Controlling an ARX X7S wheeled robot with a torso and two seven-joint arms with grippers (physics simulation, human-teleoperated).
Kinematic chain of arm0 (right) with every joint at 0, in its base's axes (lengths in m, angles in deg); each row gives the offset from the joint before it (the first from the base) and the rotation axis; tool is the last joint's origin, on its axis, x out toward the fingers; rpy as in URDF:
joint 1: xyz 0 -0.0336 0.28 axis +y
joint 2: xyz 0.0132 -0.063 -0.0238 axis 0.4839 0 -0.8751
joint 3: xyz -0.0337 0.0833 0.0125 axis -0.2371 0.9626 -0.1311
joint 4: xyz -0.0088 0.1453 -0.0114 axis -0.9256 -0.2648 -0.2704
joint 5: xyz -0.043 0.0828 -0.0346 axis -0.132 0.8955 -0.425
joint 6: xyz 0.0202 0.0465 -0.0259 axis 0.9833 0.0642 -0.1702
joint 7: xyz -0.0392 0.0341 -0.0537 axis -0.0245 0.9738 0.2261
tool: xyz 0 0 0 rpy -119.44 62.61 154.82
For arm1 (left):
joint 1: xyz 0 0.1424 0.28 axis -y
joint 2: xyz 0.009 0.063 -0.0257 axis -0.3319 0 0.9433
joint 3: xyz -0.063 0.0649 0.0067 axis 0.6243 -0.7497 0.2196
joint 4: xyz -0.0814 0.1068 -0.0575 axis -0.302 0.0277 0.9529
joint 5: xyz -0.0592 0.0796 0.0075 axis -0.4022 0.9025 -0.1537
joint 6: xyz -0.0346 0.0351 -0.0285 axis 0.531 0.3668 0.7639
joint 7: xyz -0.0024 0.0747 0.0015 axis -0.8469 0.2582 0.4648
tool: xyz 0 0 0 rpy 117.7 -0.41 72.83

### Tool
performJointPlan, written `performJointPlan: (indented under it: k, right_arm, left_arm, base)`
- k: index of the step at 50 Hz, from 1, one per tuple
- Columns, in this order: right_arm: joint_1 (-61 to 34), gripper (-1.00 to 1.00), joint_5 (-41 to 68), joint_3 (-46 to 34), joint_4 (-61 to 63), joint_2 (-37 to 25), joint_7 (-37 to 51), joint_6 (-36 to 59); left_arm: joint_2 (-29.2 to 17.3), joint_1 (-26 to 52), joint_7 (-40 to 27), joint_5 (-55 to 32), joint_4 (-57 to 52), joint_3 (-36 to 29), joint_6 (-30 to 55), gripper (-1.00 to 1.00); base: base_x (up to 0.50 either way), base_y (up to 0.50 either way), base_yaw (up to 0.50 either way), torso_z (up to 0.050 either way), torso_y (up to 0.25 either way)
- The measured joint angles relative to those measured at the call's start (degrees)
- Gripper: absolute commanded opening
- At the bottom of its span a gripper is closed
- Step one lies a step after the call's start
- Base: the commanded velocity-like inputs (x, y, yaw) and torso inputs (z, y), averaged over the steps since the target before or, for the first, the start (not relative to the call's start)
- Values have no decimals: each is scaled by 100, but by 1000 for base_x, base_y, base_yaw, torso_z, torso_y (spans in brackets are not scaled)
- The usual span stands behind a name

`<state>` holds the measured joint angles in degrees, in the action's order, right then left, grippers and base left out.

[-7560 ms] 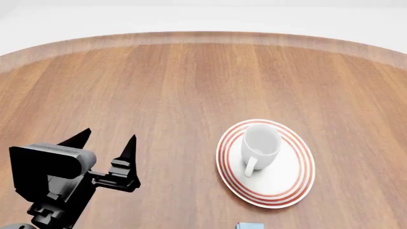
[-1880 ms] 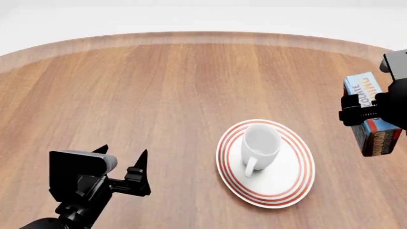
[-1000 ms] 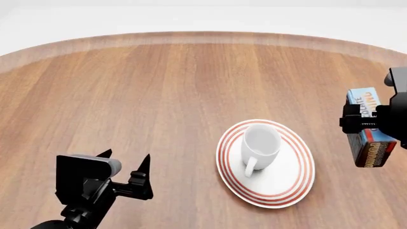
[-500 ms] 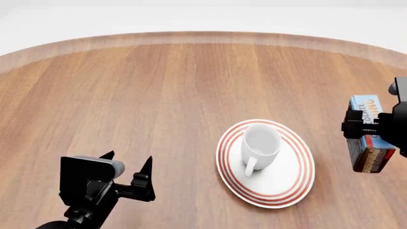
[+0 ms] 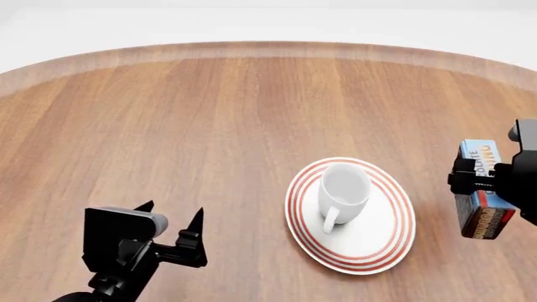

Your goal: Pick up the white mug and put it on the plate, and put the chocolate pudding to the right of the plate.

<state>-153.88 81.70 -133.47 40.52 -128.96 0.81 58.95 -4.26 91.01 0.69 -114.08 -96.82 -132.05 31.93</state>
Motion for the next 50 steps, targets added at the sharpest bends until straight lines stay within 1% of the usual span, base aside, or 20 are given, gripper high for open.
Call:
performJointPlan:
  k: [32, 33, 50]
  right_arm:
    - [719, -100, 155, 106, -542, 233, -241, -305]
    - [739, 100, 159, 110, -556, 240, -248, -314]
    - [925, 100, 63, 164, -699, 299, -311, -387]
  left_arm:
    - [83, -36, 43, 61, 95, -35, 1, 100]
    - [85, -37, 44, 63, 98, -36, 1, 100]
    - [119, -61, 63, 84, 143, -47, -4, 100]
  base:
    - [0, 0, 0, 0, 0]
    - [0, 0, 0, 0, 0]
    - [0, 0, 0, 0, 0]
